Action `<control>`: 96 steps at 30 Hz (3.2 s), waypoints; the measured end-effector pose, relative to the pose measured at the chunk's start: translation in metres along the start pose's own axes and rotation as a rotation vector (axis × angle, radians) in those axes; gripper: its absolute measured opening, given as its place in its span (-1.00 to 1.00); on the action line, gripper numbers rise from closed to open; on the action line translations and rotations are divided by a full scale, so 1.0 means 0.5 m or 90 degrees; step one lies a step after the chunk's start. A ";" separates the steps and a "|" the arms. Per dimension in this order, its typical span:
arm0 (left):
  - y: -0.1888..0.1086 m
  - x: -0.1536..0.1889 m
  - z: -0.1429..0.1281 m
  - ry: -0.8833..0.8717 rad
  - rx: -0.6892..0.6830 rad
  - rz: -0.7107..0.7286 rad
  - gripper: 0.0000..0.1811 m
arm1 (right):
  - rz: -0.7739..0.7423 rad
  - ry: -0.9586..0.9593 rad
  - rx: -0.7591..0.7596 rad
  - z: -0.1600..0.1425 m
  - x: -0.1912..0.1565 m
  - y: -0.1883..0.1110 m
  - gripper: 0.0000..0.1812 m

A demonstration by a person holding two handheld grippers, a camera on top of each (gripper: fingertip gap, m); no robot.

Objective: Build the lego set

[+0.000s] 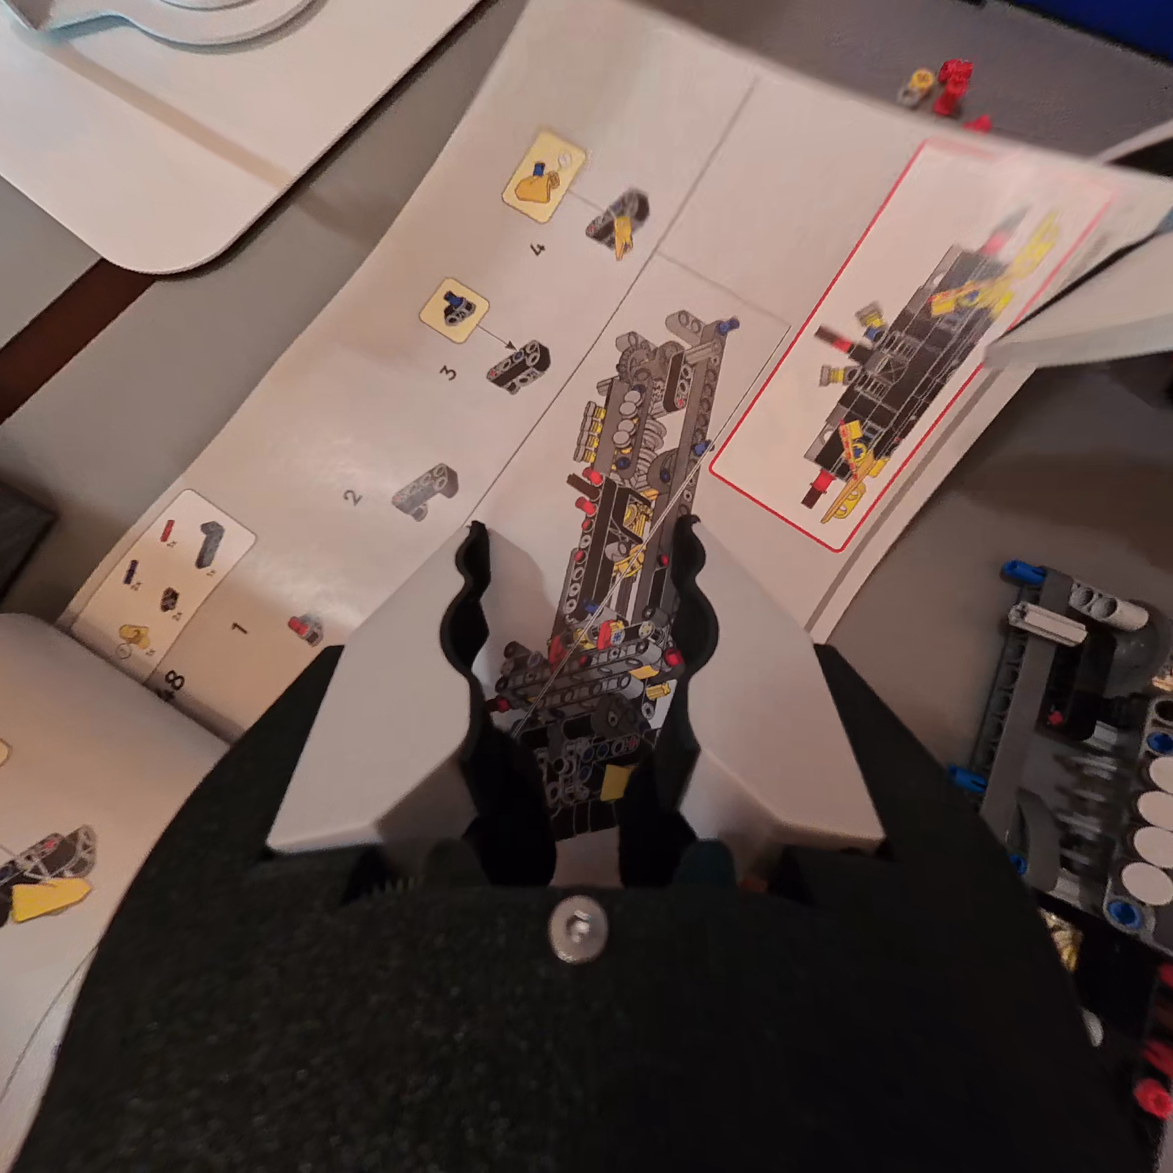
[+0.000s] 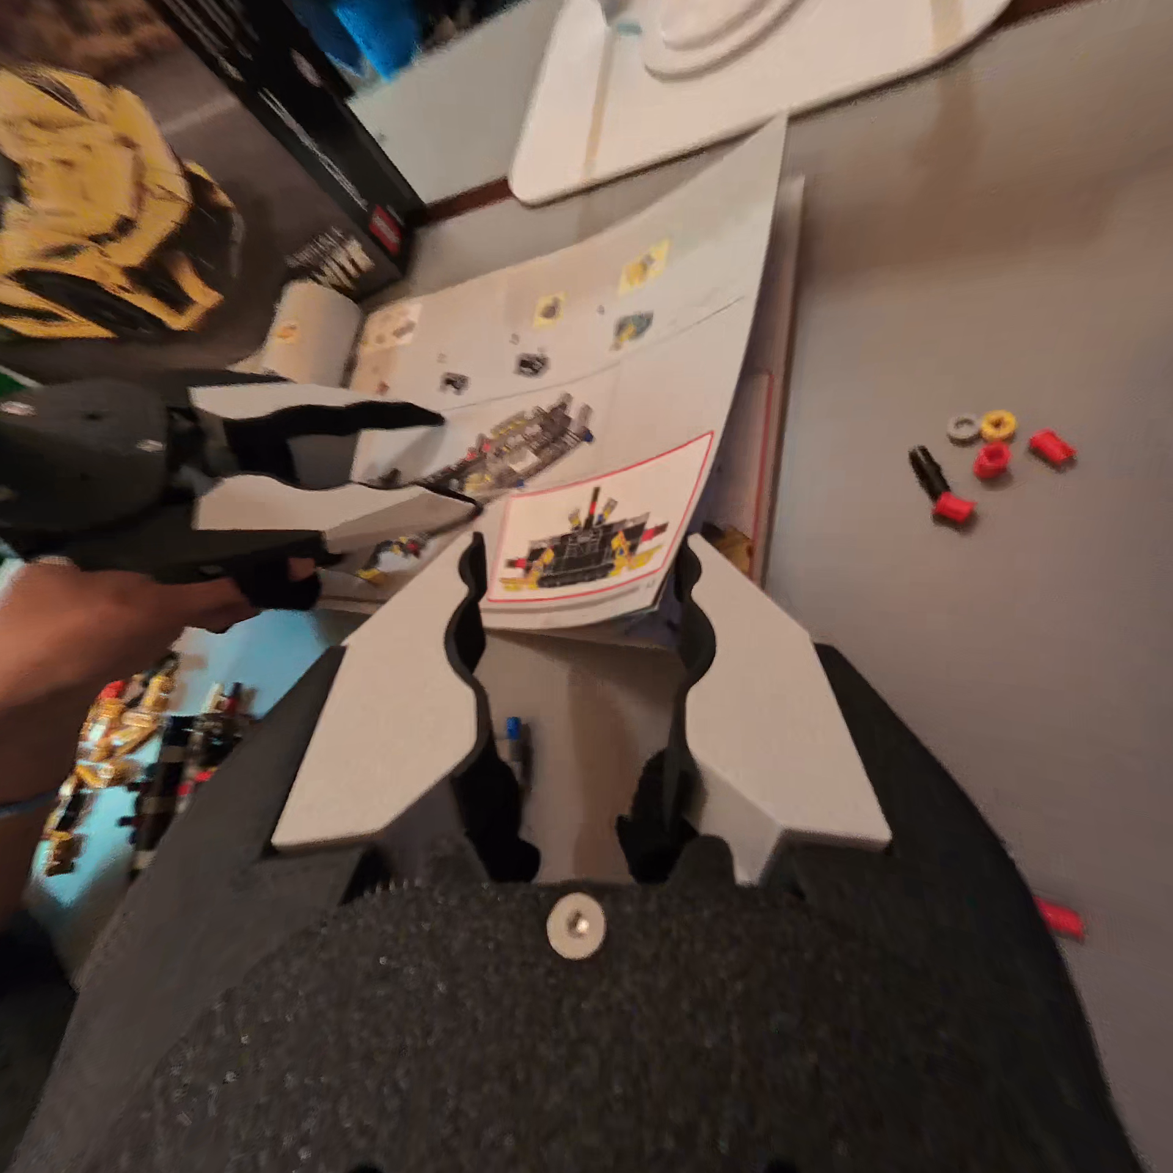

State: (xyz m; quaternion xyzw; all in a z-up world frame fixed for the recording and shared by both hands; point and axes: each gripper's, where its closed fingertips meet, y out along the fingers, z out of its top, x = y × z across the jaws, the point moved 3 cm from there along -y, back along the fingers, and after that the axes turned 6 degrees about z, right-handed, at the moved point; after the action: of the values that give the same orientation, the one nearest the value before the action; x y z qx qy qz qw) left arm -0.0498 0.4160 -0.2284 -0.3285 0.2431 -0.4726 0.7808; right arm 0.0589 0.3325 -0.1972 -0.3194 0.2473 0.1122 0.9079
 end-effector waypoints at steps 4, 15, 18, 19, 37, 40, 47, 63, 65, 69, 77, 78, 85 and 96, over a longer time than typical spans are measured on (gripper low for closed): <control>0.002 0.001 0.001 -0.006 0.012 0.004 -0.39 | -0.019 -0.007 -0.019 -0.009 0.010 0.008 -0.44; -0.079 0.027 0.074 -0.300 0.096 -0.333 -0.22 | -0.087 -0.397 -0.020 0.021 -0.128 0.018 -0.96; -0.150 0.010 0.117 -0.413 0.167 -0.470 -0.13 | -0.143 -0.565 -0.053 0.004 -0.180 0.039 -0.97; -0.159 0.007 0.118 -0.420 0.166 -0.479 -0.11 | -0.157 -0.606 -0.057 -0.001 -0.196 0.046 -0.98; -0.174 -0.037 0.040 -0.455 0.189 -0.499 -0.99 | 0.279 -0.305 -0.040 0.067 -0.278 0.058 0.16; -0.173 -0.034 0.046 -0.472 0.199 -0.524 -0.97 | 0.272 -0.249 -0.171 0.036 -0.235 0.133 0.41; -0.174 -0.023 0.050 -0.488 0.220 -0.568 -0.93 | 0.204 -0.270 -0.164 0.033 -0.191 0.161 0.21; -0.169 -0.011 0.035 -0.466 0.195 -0.588 -0.82 | 0.198 -0.213 -0.147 0.042 -0.132 0.140 -0.01; -0.164 -0.015 0.030 -0.462 0.189 -0.576 -0.88 | 0.199 -0.203 -0.145 0.043 -0.126 0.136 -0.04; -0.170 -0.021 0.030 -0.465 0.198 -0.579 -0.95 | 0.188 -0.189 -0.132 0.053 -0.109 0.120 -0.08; -0.160 -0.053 0.006 -0.456 0.160 -0.475 -1.00 | 0.071 -0.270 -0.020 0.127 -0.080 0.037 -0.23; -0.163 -0.057 -0.001 -0.446 0.149 -0.457 -1.00 | 0.060 -0.287 -0.011 0.130 -0.083 0.035 -0.27; -0.242 -0.125 -0.081 -0.395 0.112 -0.337 -1.00 | 0.105 -0.324 -0.115 0.065 -0.114 0.090 -0.61; -0.398 -0.302 -0.313 -0.371 -0.011 -0.074 -1.00 | 0.030 -0.360 -0.242 -0.005 -0.091 0.195 -1.00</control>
State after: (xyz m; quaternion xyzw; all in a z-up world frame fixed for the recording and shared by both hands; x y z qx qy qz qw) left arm -0.3383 0.4400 -0.1743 -0.4705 -0.0066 -0.4004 0.7863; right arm -0.0163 0.4039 -0.2263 -0.4335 -0.0321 0.2615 0.8618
